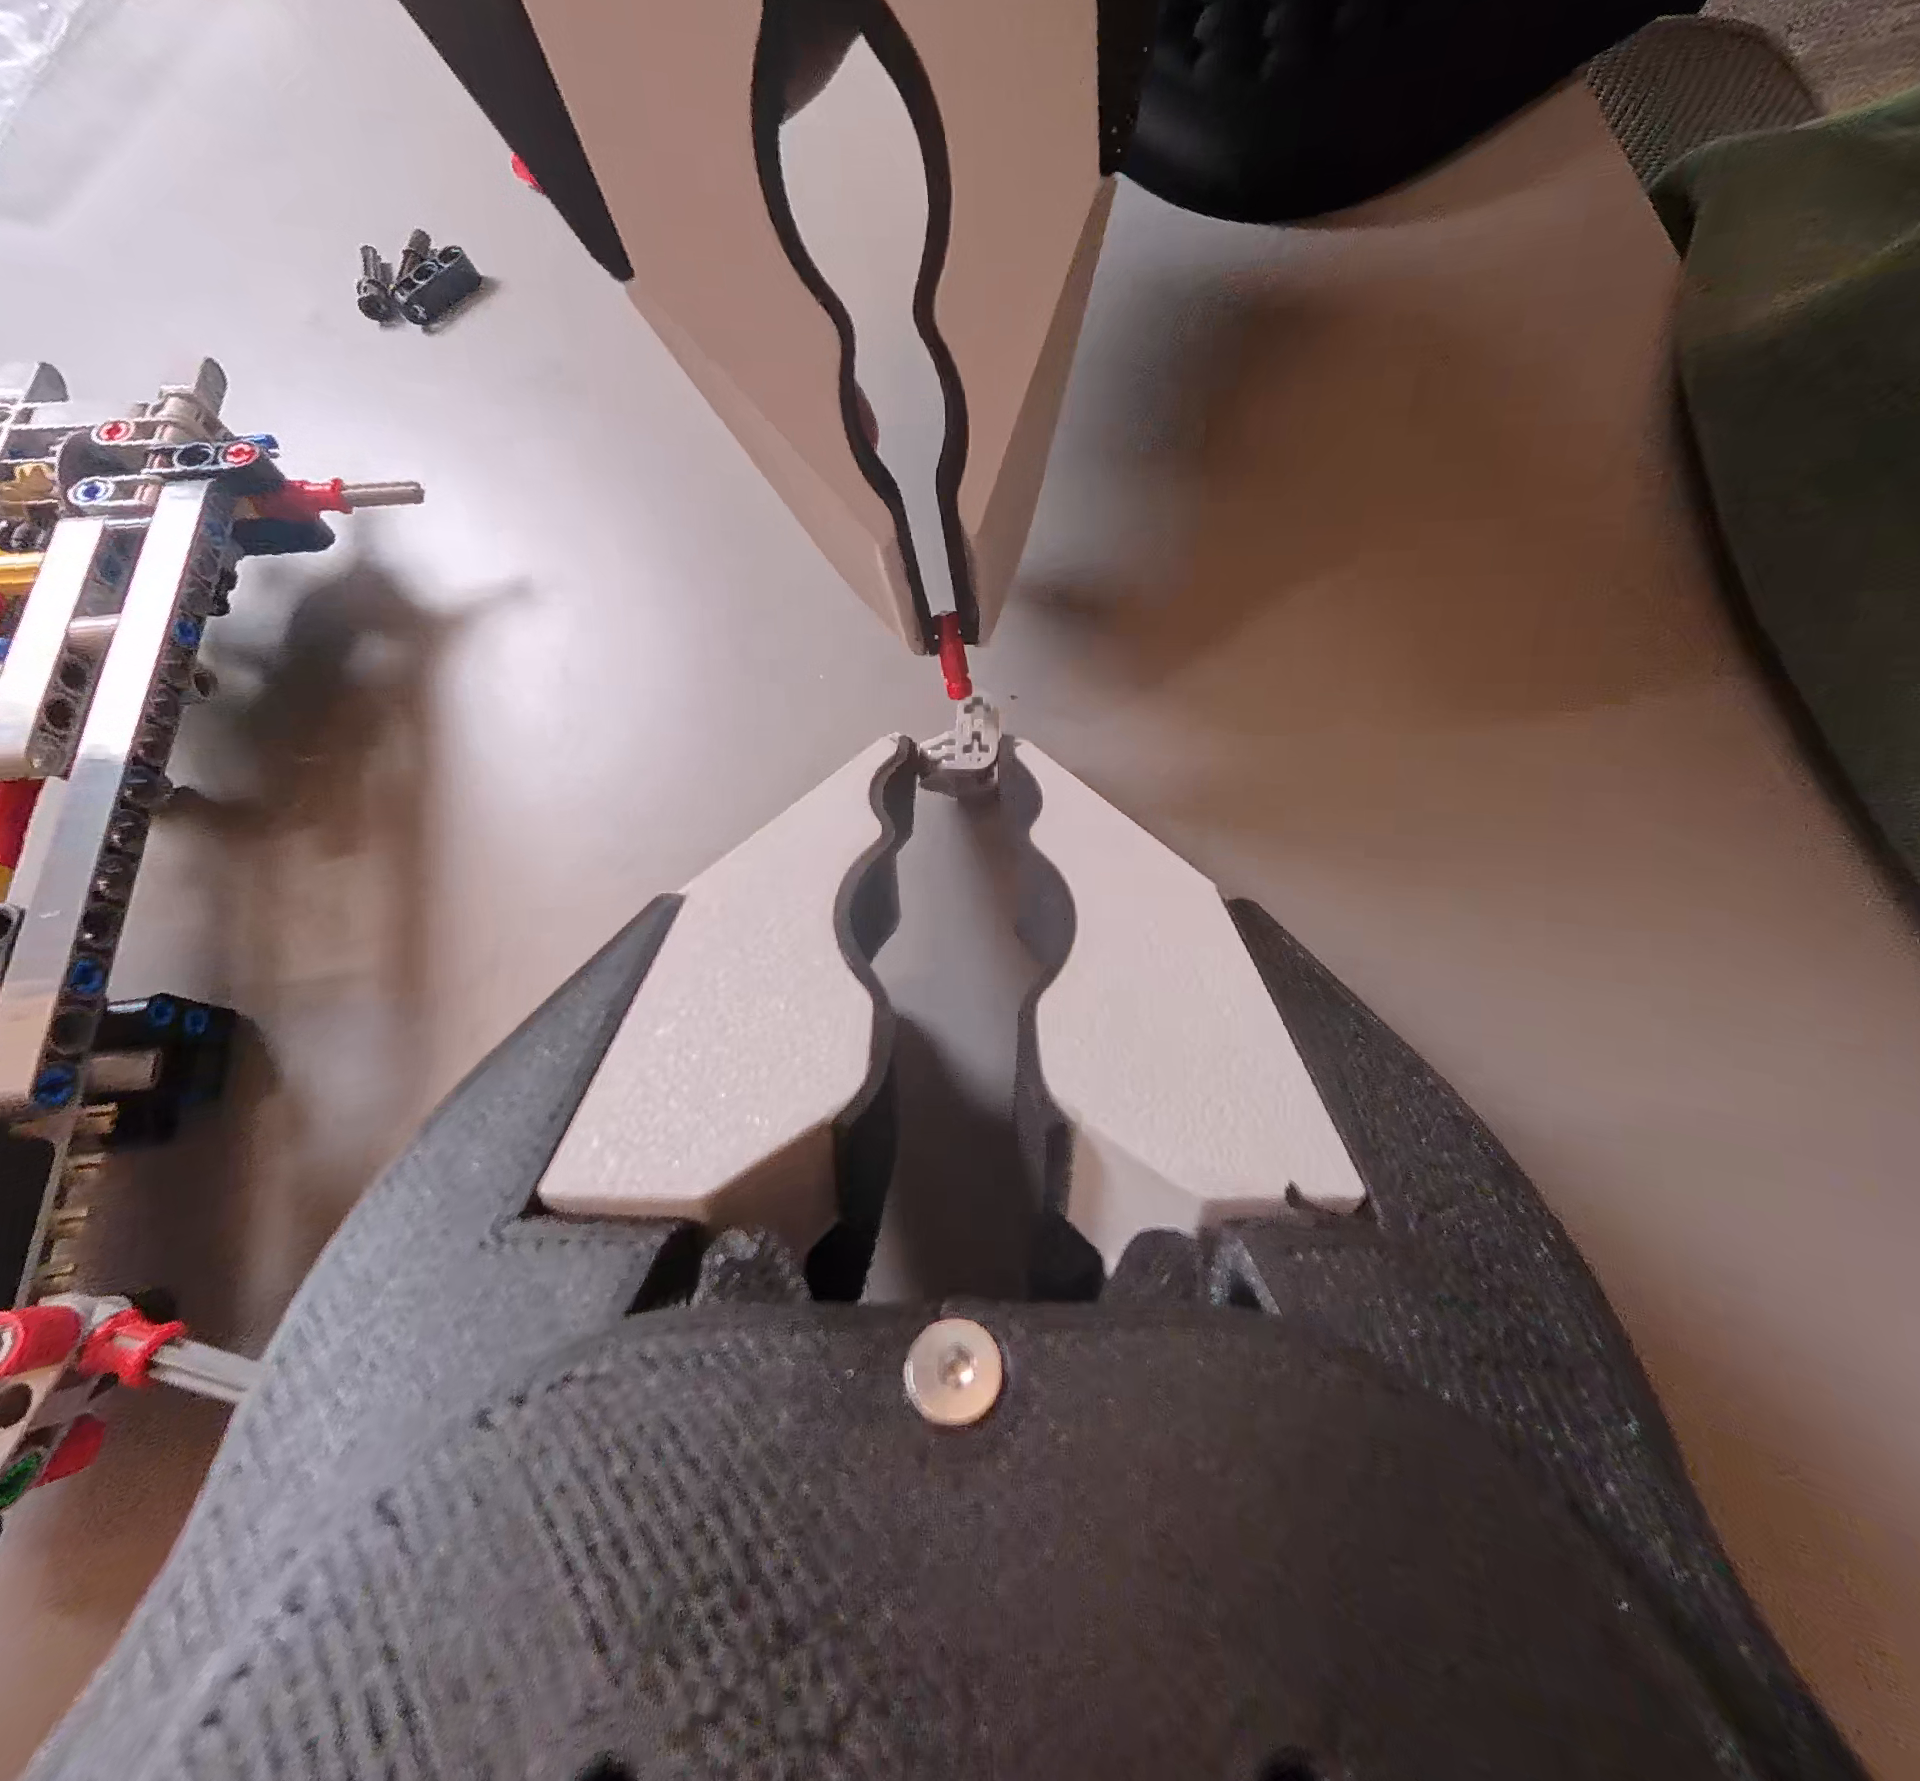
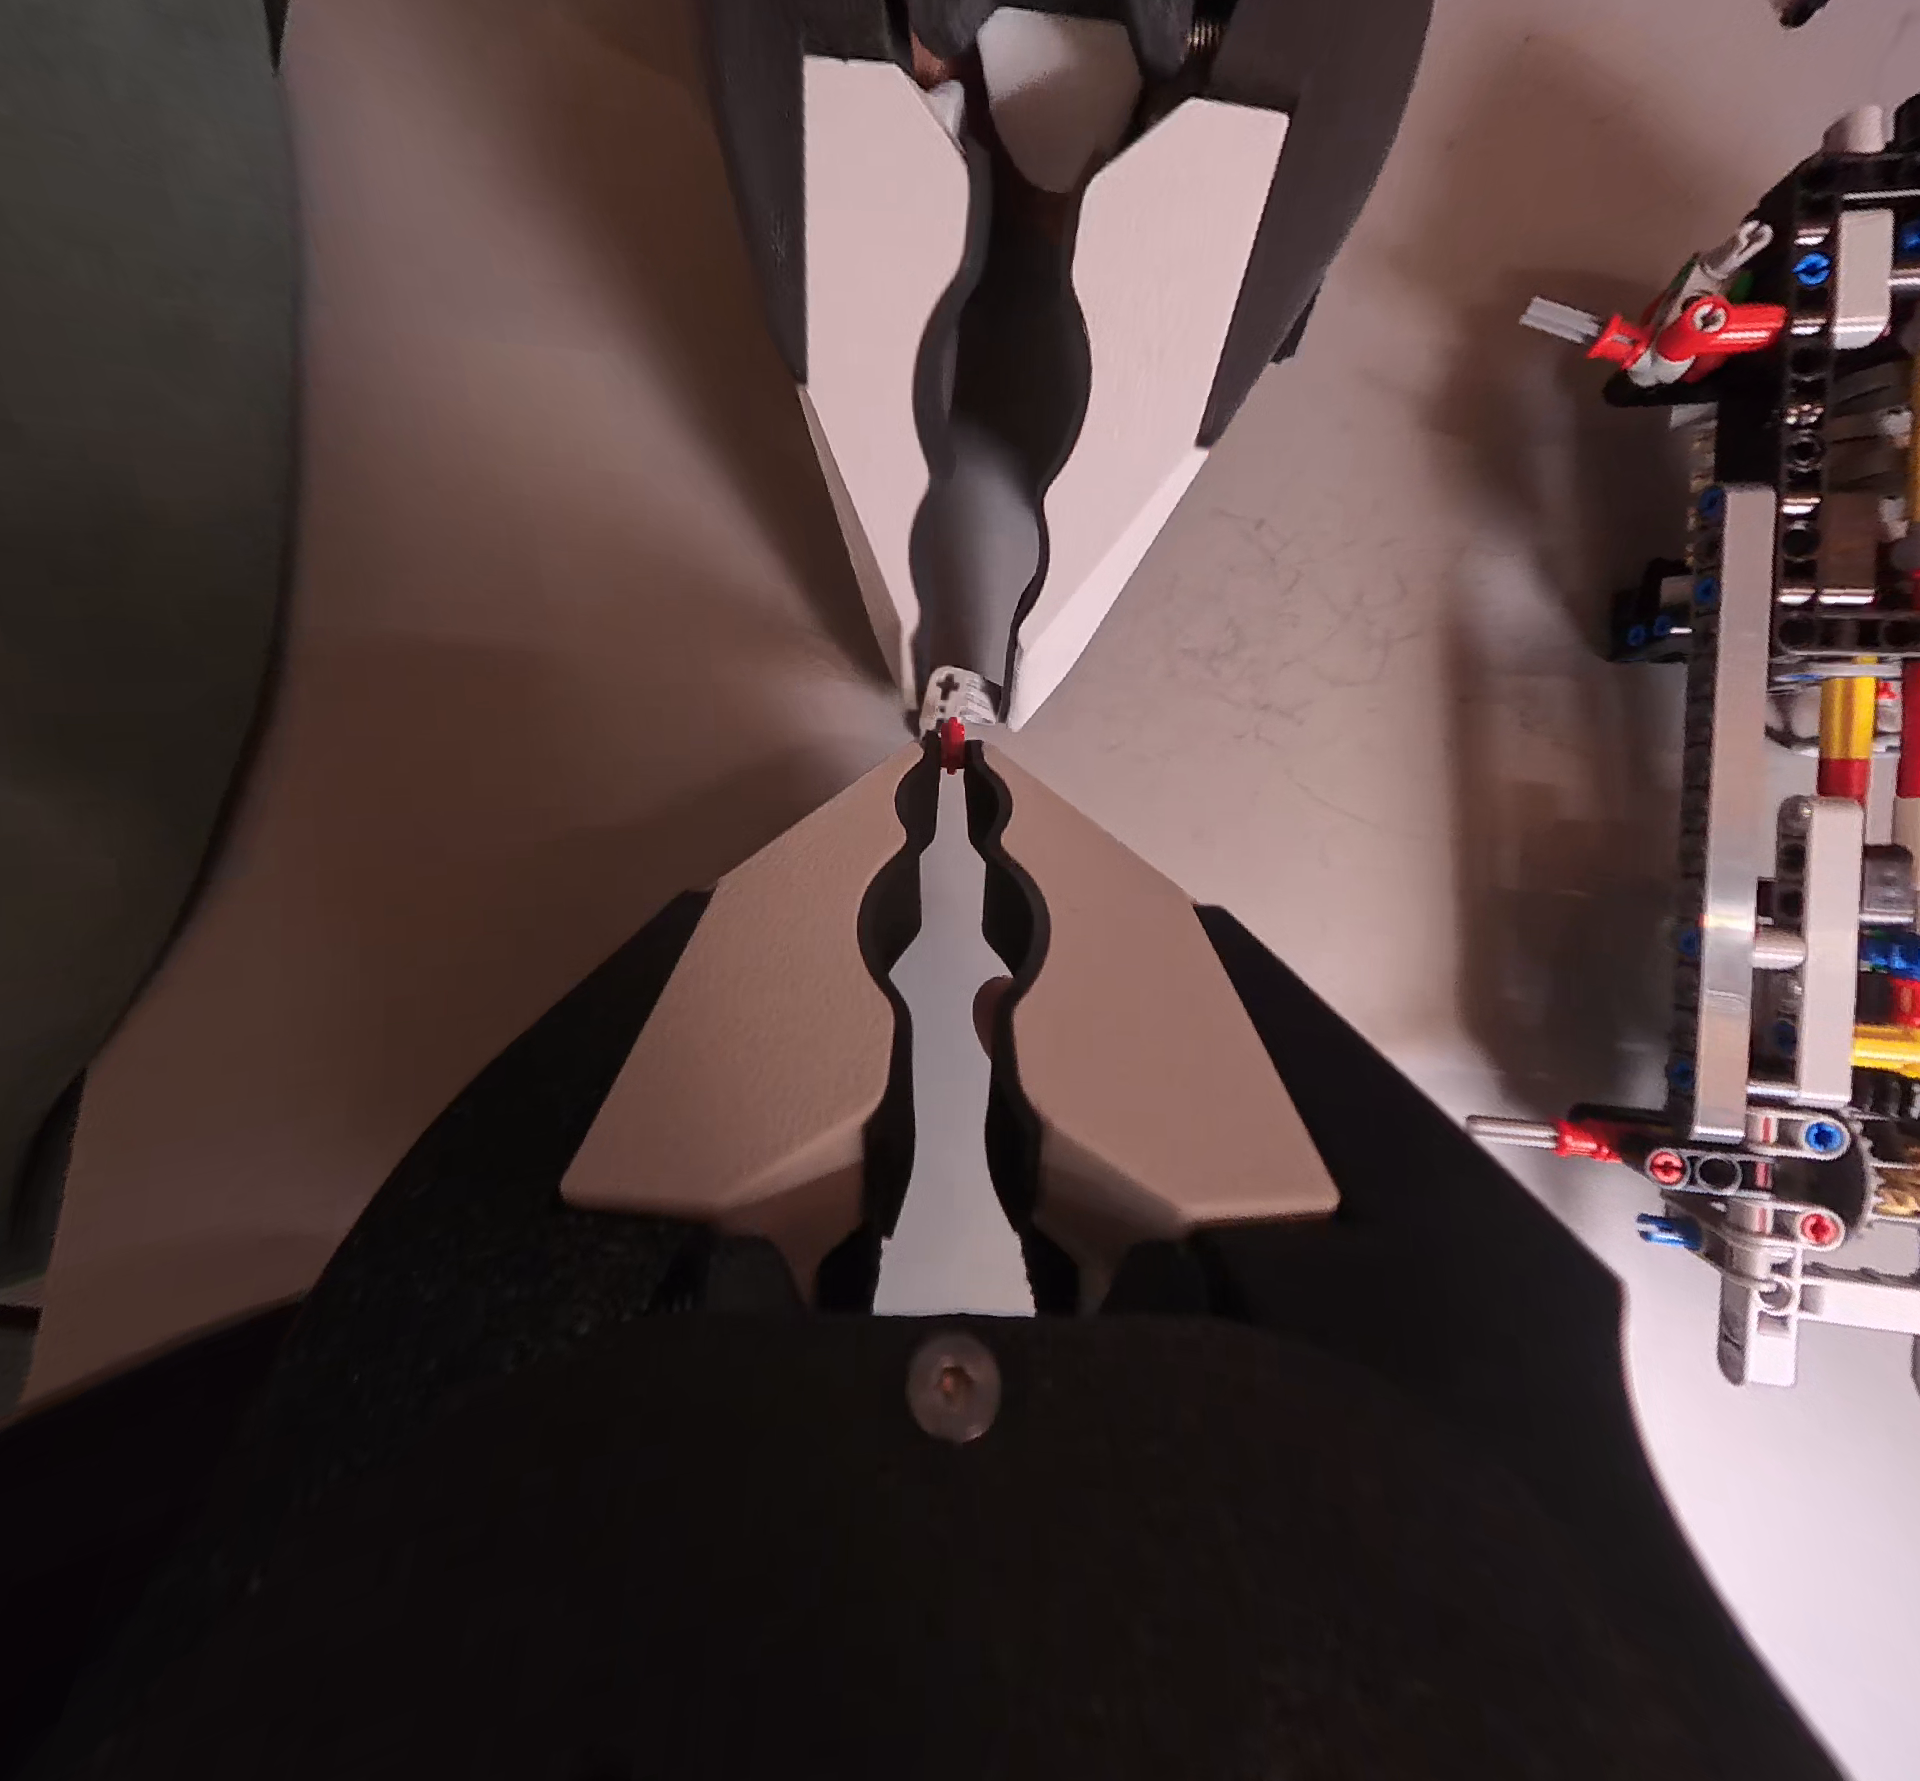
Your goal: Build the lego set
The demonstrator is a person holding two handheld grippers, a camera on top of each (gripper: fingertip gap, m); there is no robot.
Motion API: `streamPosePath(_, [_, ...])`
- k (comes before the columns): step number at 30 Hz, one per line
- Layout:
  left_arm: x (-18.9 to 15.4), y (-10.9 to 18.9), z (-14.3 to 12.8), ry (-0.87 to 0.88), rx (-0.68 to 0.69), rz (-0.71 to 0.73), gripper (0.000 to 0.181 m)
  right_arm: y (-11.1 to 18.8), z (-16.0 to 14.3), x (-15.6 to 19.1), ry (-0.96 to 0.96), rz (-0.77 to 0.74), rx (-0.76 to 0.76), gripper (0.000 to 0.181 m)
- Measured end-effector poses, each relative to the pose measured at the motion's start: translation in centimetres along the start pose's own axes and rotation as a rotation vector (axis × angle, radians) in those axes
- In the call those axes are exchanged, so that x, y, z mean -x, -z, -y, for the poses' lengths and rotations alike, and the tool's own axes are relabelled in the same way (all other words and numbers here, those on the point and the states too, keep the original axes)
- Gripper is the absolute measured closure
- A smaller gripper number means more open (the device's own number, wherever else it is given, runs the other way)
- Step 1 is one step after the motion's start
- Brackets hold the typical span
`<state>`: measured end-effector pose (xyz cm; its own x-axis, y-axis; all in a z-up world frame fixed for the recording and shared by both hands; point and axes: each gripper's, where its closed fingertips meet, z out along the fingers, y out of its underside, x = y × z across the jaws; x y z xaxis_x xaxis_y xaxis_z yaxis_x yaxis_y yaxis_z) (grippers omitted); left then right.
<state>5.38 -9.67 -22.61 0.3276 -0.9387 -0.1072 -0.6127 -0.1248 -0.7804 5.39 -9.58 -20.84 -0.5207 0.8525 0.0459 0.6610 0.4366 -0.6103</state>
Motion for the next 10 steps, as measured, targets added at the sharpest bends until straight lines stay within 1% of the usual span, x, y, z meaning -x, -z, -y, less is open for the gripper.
streamPosePath(10, [0.09,-0.16,0.07,-0.017,0.001,0.009,0.168,-0.33,-0.14,0.08,0.047,0.017,0.105,0.181])
